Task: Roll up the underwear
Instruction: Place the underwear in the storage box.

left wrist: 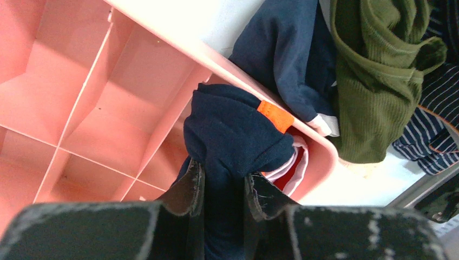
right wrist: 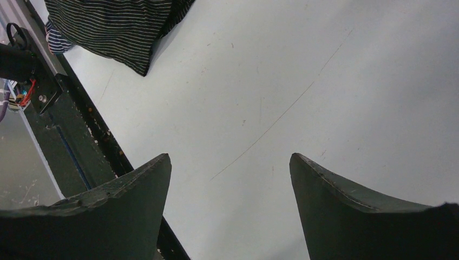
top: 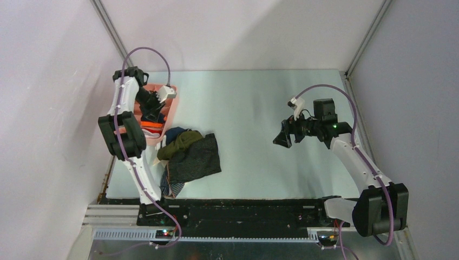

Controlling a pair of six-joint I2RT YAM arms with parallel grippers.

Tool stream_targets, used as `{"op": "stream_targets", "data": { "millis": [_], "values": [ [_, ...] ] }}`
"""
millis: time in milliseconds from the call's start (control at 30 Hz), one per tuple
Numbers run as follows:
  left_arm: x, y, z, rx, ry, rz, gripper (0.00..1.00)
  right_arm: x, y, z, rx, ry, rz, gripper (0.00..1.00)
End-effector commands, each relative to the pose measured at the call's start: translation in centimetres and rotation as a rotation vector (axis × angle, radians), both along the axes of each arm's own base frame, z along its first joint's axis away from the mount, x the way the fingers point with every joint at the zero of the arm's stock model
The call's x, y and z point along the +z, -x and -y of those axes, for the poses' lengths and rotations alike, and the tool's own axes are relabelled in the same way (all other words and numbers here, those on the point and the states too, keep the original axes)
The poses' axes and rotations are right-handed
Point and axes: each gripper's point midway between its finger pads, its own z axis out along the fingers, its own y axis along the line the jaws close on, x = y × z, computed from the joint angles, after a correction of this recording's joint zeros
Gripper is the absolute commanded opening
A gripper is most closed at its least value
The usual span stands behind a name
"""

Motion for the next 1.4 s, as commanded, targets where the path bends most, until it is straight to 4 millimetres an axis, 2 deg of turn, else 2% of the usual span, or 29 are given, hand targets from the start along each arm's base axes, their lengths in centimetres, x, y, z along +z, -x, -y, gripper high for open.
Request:
{"op": "stream_targets", "data": {
  "millis": [0, 100, 267, 633, 700, 833, 967, 1033, 1100, 1200, 1267, 1300, 1333, 1367],
  "values": [
    [0.3, -0.8, -1.6, -0.032, -0.084, 0.021, 0.0, 1.2, -0.9, -0.1, 0.0, -0.01, 0.036, 0.84],
    [-1.3, -1.9, -2.1, 0.006, -0.1, 0.039, 0.0, 1.1, -0.9, 0.0, -0.002, -0.007, 0.033, 0.84],
    [-2.8, -4.4, -2.7, 0.058, -0.115, 0.077, 0.0, 1.0, -0.8, 0.1, -0.002, 0.0, 0.023, 0.84],
    [-7.1, -4.3, -1.9, 0.071, -0.068, 0.073, 0.0, 0.5, -0.8, 0.0, 0.001, 0.004, -0.002, 0.83],
    [-7.1, -4.7, -1.8, 0.095, -0.043, 0.087, 0.0, 0.5, -0.8, 0.0, 0.002, 0.004, -0.008, 0.83],
    [-7.1, -5.1, -1.8, 0.082, -0.035, 0.078, 0.11, 0.4, -1.0, -0.1, 0.005, 0.004, -0.015, 0.83],
    [-7.0, -5.9, -3.3, 0.062, -0.132, 0.077, 0.18, 0.2, -1.0, -0.2, 0.007, 0.004, -0.021, 0.83],
    [-7.2, -5.7, -3.1, 0.003, -0.168, 0.067, 0.23, 0.2, -0.9, -0.2, 0.008, 0.006, -0.022, 0.83],
    [-7.1, -5.7, -3.0, -0.023, -0.196, 0.064, 0.4, 0.2, -0.9, -0.2, 0.01, 0.007, -0.022, 0.83],
    [-7.0, -6.0, -2.9, -0.011, -0.211, 0.041, 0.46, 0.2, -0.9, -0.2, 0.013, 0.009, -0.017, 0.83],
    [-6.4, -6.2, -2.8, 0.017, -0.208, 0.069, 0.48, 0.2, -1.0, -0.1, 0.012, 0.012, -0.009, 0.83],
    [-5.0, -6.4, -2.6, 0.028, -0.199, 0.113, 0.49, 0.2, -1.0, -0.1, 0.013, 0.013, -0.008, 0.83],
    [-5.0, -6.5, -2.3, 0.048, -0.19, 0.135, 0.51, 0.2, -0.9, 0.0, 0.014, 0.015, -0.008, 0.83],
    [-3.3, -6.6, -1.9, 0.056, -0.177, 0.179, 0.54, 0.2, -0.9, 0.0, 0.012, 0.015, -0.008, 0.83]
  ]
}}
